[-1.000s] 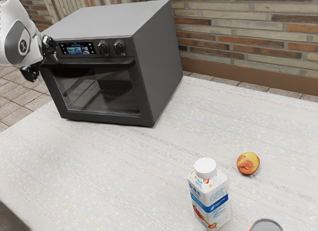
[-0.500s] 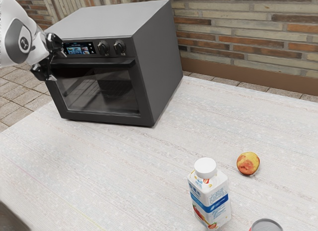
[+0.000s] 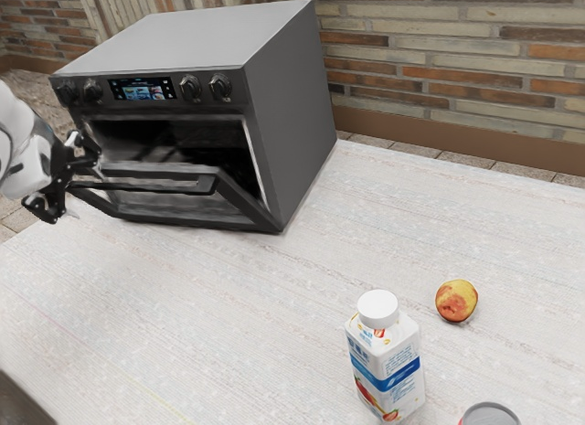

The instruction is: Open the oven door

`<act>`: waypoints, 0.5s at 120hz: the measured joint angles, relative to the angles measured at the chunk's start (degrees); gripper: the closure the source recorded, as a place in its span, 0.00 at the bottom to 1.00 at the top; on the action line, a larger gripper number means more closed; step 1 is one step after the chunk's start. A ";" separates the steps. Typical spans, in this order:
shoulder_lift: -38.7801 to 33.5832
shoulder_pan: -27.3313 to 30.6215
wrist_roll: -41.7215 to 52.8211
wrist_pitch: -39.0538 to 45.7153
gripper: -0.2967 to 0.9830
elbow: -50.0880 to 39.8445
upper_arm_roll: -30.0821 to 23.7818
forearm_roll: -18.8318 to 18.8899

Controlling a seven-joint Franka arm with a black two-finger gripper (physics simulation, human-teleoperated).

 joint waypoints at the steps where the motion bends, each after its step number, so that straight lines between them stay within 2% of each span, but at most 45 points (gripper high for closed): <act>1: -2.14 -0.29 -0.19 0.39 0.31 -2.69 -0.03 1.28; 4: -7.95 -0.70 -0.82 1.49 0.35 -9.80 -0.07 5.13; 8: -17.83 -0.74 -1.92 2.76 0.33 -19.91 -0.25 11.14; 14: -40.68 -0.80 -3.81 3.23 0.30 -35.23 -2.17 20.00; 17: -48.66 -1.75 -4.69 1.78 0.29 -35.33 -5.47 22.02; 22: -54.11 -3.03 -6.18 -2.17 0.28 -25.80 -10.21 20.74; 24: -53.21 -3.10 -6.93 -3.75 0.27 -20.78 -11.30 19.05; 28: -45.40 -3.46 -8.88 -7.91 0.27 -7.69 -13.45 15.41; 33: -28.62 -3.55 -11.50 -15.30 0.26 11.86 -16.81 11.38; 38: -15.91 -3.46 -14.04 -22.44 0.25 23.25 -18.52 7.84; 43: -6.90 -3.45 -16.40 -28.23 0.25 28.81 -19.36 5.18; 51: 2.73 -3.75 -19.81 -35.29 0.24 32.32 -19.85 2.29; 60: 8.70 -4.22 -23.13 -40.92 0.24 33.18 -19.95 0.28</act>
